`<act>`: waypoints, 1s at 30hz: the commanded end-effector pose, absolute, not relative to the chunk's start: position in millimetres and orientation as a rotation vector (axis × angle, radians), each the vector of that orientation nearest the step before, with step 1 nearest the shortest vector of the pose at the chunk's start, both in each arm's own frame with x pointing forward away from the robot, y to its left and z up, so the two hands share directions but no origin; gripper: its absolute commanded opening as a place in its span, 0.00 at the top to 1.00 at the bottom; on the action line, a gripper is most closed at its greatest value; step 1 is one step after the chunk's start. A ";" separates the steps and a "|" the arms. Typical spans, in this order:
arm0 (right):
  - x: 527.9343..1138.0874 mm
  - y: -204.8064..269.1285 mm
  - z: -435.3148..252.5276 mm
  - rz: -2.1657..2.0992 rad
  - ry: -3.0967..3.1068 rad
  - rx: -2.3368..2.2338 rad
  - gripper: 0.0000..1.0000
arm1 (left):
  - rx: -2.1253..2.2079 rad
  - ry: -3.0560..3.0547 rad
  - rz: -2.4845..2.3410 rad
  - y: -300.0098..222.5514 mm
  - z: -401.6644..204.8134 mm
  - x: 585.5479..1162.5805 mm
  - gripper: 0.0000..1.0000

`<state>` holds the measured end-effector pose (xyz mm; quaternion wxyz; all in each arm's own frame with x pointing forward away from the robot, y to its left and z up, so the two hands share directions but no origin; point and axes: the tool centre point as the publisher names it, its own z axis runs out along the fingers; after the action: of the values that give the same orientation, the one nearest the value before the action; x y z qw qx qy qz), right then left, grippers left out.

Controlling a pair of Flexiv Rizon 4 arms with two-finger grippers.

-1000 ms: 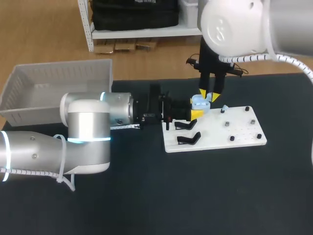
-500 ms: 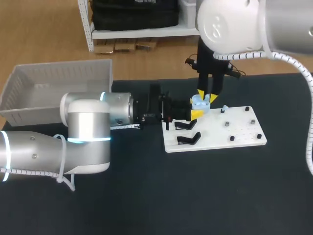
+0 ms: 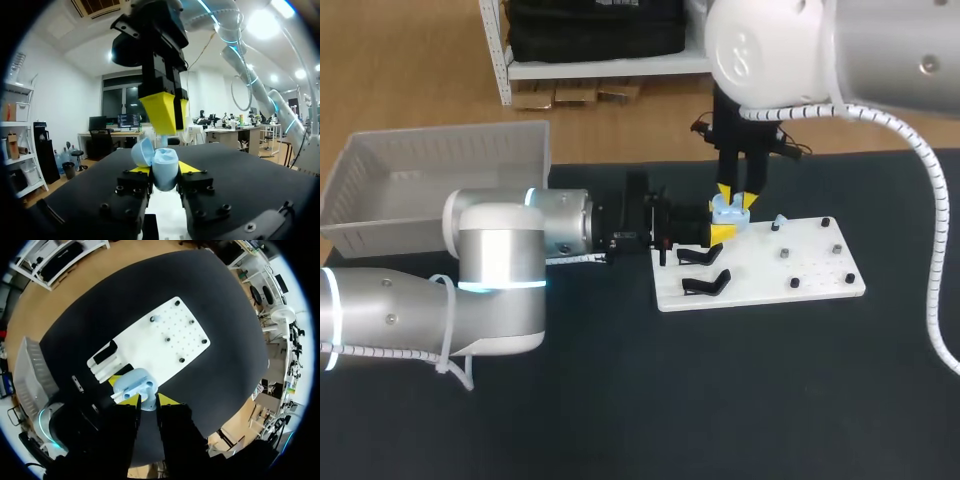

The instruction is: Pick up each earbud case from the left stands, insert the matching earbuds, close the lid, and place the case in the box.

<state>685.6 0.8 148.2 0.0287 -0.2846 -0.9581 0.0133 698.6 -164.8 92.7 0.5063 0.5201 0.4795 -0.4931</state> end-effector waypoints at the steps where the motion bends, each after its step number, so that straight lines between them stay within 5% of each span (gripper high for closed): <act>1: 686.7 1.6 146.0 0.052 -2.954 -0.889 1.00 | 1.254 1.154 -1.191 -165.2 91.8 699.6 1.00; 30: 692.1 -2.0 134.5 0.090 -2.946 -0.920 1.00 | 1.254 1.154 -1.191 -165.2 91.8 699.6 1.00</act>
<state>691.1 -3.0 136.1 0.0280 -0.2963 -0.9543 0.0266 698.6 -164.9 92.7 0.5063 0.5202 0.4795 -0.4932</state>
